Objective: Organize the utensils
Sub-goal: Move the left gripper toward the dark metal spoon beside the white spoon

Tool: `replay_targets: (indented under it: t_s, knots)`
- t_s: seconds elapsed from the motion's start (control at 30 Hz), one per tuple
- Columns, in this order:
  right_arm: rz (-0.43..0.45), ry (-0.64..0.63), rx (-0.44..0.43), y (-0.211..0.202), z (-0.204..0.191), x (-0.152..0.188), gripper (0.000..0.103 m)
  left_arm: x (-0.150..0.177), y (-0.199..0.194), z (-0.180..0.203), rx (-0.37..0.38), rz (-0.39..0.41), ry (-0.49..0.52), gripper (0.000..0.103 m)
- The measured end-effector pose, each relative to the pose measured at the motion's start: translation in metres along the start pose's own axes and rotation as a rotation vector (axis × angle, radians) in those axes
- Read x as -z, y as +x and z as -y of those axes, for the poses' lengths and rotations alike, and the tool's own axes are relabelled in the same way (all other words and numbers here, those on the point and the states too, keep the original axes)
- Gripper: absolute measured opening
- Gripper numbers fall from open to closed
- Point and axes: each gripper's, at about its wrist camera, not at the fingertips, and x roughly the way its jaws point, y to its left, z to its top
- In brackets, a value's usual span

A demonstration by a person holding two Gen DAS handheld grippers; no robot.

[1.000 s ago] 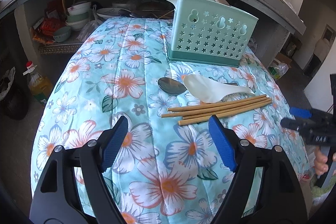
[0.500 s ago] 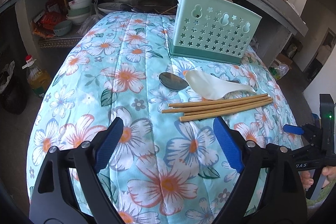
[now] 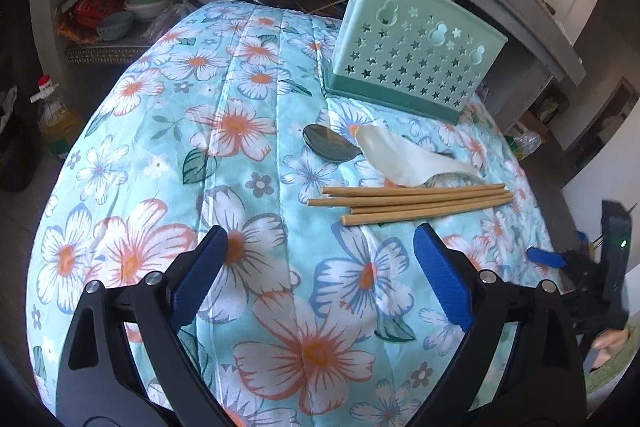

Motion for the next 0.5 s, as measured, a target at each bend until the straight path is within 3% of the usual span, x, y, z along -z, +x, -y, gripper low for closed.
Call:
replay_targets:
  t_s: [0.33,0.5]
  knots:
    - [0.027,0.022,0.028,-0.004,0.000,0.001,0.097,-0.004,-0.016,-0.008,0.093,0.065,-0.026,0.094]
    - [0.156,-0.033,0.068,-0.026,-0.013,0.001,0.095,-0.003,-0.022,0.000,0.117,0.096,0.015,0.095]
